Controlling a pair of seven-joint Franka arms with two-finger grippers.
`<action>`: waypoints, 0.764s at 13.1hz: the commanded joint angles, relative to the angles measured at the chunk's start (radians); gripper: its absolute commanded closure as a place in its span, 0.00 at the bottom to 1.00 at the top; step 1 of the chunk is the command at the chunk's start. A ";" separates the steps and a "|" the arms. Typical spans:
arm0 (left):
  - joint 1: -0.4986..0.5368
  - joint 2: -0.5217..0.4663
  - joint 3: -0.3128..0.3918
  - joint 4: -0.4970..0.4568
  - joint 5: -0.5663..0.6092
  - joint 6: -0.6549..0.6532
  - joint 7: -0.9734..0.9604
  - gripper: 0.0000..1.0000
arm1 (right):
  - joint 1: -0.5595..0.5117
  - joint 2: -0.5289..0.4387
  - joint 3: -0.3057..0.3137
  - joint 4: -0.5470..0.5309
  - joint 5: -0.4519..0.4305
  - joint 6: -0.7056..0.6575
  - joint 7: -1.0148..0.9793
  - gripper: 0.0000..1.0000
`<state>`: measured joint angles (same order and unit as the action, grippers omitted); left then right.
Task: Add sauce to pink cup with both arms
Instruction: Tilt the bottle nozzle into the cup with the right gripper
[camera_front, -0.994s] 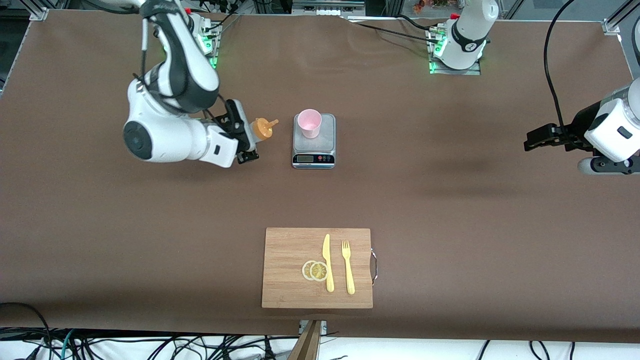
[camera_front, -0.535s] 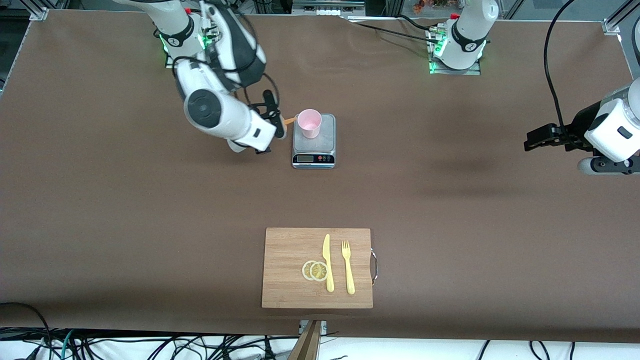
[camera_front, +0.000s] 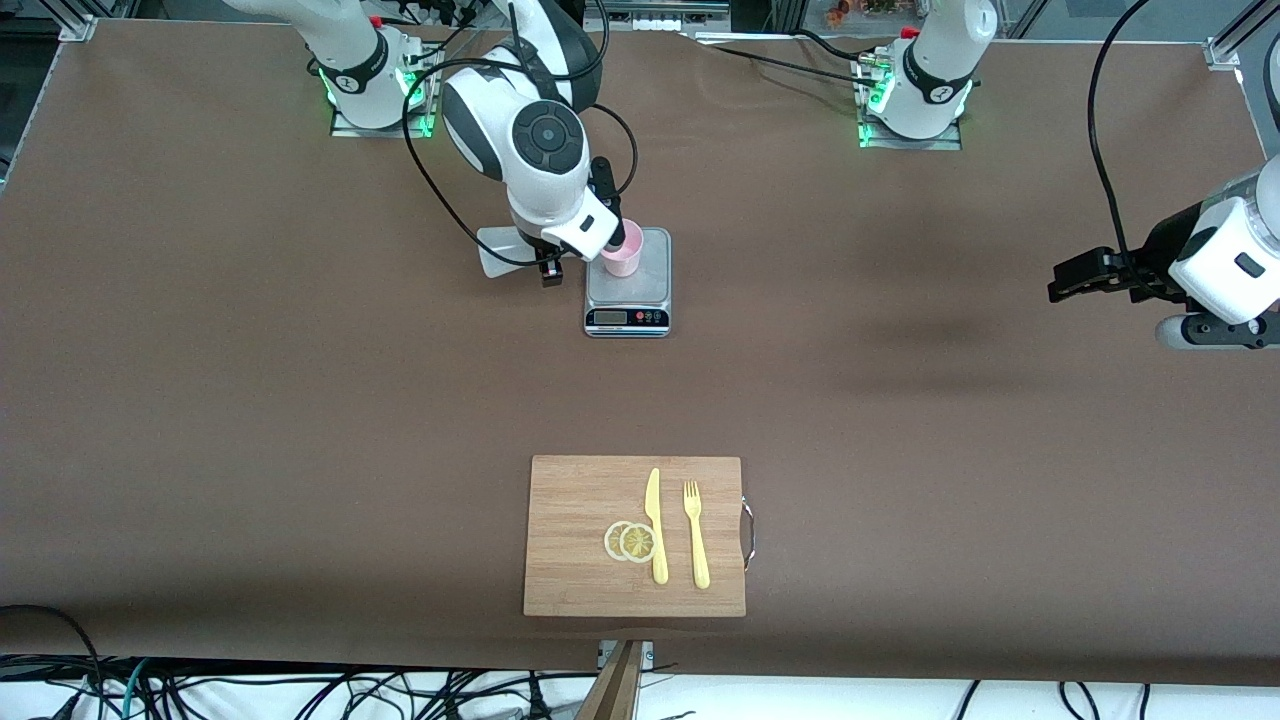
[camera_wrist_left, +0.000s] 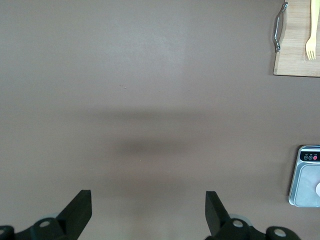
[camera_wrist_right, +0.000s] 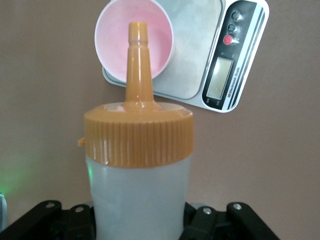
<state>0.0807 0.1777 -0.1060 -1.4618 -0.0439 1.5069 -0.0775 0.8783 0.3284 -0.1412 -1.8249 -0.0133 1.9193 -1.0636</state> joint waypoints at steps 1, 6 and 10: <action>0.008 0.002 -0.007 0.012 0.016 -0.016 -0.005 0.00 | 0.030 -0.022 -0.008 -0.042 -0.060 0.013 0.040 1.00; 0.008 0.002 -0.007 0.012 0.016 -0.016 -0.005 0.00 | 0.092 -0.011 -0.008 -0.054 -0.175 0.001 0.172 1.00; 0.008 0.002 -0.007 0.012 0.016 -0.016 -0.005 0.00 | 0.129 0.006 -0.008 -0.053 -0.270 -0.025 0.264 1.00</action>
<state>0.0810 0.1777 -0.1058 -1.4618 -0.0439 1.5069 -0.0775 0.9844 0.3360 -0.1408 -1.8717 -0.2366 1.9136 -0.8441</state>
